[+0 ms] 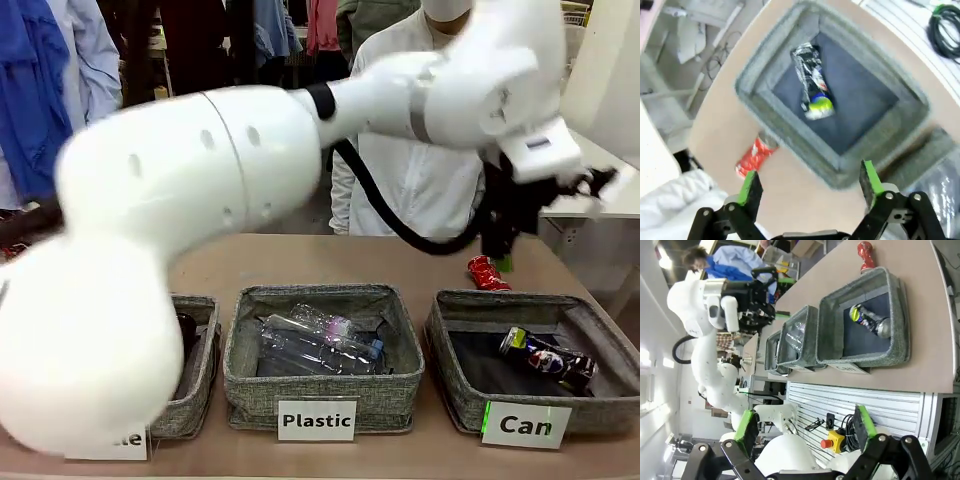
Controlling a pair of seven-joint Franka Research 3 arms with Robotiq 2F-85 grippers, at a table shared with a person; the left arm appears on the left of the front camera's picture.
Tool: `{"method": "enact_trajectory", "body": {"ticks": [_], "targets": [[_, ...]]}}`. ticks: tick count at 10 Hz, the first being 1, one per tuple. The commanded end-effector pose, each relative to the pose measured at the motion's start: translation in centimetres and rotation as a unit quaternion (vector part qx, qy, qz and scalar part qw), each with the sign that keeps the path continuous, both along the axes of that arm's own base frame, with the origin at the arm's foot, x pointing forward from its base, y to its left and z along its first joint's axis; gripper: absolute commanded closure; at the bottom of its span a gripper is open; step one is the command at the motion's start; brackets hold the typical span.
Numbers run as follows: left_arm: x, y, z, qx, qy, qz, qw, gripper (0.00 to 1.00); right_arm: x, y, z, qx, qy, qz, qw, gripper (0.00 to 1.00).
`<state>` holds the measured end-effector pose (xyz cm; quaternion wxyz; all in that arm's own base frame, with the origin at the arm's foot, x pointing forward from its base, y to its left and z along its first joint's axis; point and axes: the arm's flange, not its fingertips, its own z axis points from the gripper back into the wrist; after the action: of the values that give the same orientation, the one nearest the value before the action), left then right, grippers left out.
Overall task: Sort the can waste into the basket.
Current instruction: Pick up the can waste from the table and place it in the right Fabric basket.
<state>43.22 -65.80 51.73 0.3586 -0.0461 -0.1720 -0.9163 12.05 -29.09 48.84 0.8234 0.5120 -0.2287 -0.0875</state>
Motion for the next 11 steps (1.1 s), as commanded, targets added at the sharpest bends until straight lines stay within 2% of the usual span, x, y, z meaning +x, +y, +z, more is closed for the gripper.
{"method": "enact_trajectory", "body": {"ticks": [1, 2, 3, 4, 5, 6, 7, 8, 9, 10, 11], "targets": [[-4.4, 12.6, -0.4, 0.021, 0.048, 0.024, 0.998, 0.0, 3.1, 3.6, 1.1, -0.002, -0.014, 0.034, 0.999, 0.0], [-5.4, 17.1, -0.3, 0.043, 0.075, 0.022, 0.996, 0.0, 5.5, 6.2, 1.4, -0.012, -0.005, 0.058, 0.998, 0.0], [-6.8, 21.5, -1.0, 0.102, 0.123, -0.003, 0.987, 0.0, 8.3, 9.0, 1.5, -0.021, 0.013, 0.082, 0.996, 0.0], [-8.0, 24.7, -2.1, 0.173, 0.169, 0.006, 0.97, 0.0, 10.1, 11.3, 1.4, -0.031, 0.029, 0.1, 0.994, 0.0], [-8.7, 27.7, -3.4, 0.208, 0.202, 0.046, 0.956, 0.0, 11.0, 13.2, 1.3, -0.052, 0.04, 0.113, 0.991, 0.0], [-7.9, 30.7, -4.1, 0.192, 0.233, 0.1, 0.948, 0.0, 11.6, 15.2, 0.9, -0.082, 0.04, 0.126, 0.988, 0.0], [-7.4, 34.8, -4.2, 0.147, 0.257, 0.152, 0.943, 0.0, 12.4, 17.2, 0.5, -0.086, 0.041, 0.144, 0.985, 0.0], [-7.1, 38.7, -3.5, 0.085, 0.264, 0.215, 0.936, 0.0, 12.9, 18.9, 0.3, -0.061, 0.048, 0.177, 0.981, 0.0], [-6.9, 42.9, -2.7, 0.008, 0.296, 0.278, 0.914, 0.0, 13.3, 20.5, -0.2, -0.032, 0.054, 0.218, 0.974, 0.0], [-6.3, 47.4, -2.3, -0.087, 0.35, 0.34, 0.869, 0.0, 14.2, 22.0, -1.0, 0.002, 0.063, 0.244, 0.968, 0.0], [-6.7, 52.8, -2.8, -0.188, 0.406, 0.4, 0.8, 0.0, 14.9, 23.6, -2.2, 0.045, 0.088, 0.276, 0.956, 0.0]]}}
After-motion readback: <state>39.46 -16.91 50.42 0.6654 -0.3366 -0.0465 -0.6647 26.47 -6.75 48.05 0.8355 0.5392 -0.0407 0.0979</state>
